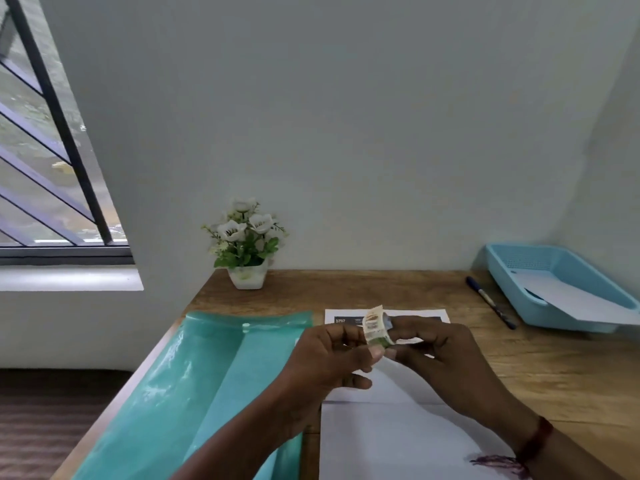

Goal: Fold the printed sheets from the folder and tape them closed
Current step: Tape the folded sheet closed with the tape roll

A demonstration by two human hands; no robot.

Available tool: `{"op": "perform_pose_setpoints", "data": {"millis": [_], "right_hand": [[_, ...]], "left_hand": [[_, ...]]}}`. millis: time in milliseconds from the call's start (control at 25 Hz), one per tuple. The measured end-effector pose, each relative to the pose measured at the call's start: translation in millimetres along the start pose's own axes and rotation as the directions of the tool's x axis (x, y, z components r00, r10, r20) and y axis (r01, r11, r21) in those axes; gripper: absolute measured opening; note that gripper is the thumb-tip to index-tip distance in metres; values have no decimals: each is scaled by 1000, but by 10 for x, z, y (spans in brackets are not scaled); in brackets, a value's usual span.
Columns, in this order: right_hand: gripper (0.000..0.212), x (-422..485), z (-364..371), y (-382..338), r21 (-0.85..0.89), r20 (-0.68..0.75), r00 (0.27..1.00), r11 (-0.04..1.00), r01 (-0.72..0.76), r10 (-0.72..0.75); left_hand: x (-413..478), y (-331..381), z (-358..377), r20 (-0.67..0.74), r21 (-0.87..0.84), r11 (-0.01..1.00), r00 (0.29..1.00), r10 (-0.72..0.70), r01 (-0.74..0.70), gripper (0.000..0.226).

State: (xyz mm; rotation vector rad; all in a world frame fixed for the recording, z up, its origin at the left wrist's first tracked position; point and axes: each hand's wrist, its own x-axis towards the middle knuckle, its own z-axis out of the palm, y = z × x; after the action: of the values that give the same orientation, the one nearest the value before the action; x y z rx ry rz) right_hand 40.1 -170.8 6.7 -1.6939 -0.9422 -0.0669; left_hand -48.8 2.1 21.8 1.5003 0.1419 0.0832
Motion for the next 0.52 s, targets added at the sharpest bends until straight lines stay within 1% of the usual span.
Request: {"op": "perform_pose_setpoints", "data": {"millis": [80,160,280,360,400,440,520], "right_hand": [[24,-36,10,48,14,6,1000,1000,3,-3],[22,-67,43,90,21,3,1000,1000,-2,2],[23,-73,17,131,19,22,1000,1000,-20,20],[24,-41,-49,84,69,79,997,998,-6,1],[22,-18,-86,62,130,90,996,992,0,-12],[21,13,-115,34,194,75,997,981,-13,-2],[24,51,-133,-35,259,17,997,962,-82,81]], "left_hand": [[21,-46,31,-22,65,998,1000,3,-2,16],[41,-82,44,-55,113,994,998,18,-11,14],[64,-132,57,-82,165,984,994,78,-64,8],[53,-135,33,-88,237,960,980,177,-152,3],[46,-130,21,-84,286,936,968,238,-206,5],[37,-124,17,-75,342,905,952,296,-255,9],[27,-150,23,-50,422,840,916,398,-342,17]]}}
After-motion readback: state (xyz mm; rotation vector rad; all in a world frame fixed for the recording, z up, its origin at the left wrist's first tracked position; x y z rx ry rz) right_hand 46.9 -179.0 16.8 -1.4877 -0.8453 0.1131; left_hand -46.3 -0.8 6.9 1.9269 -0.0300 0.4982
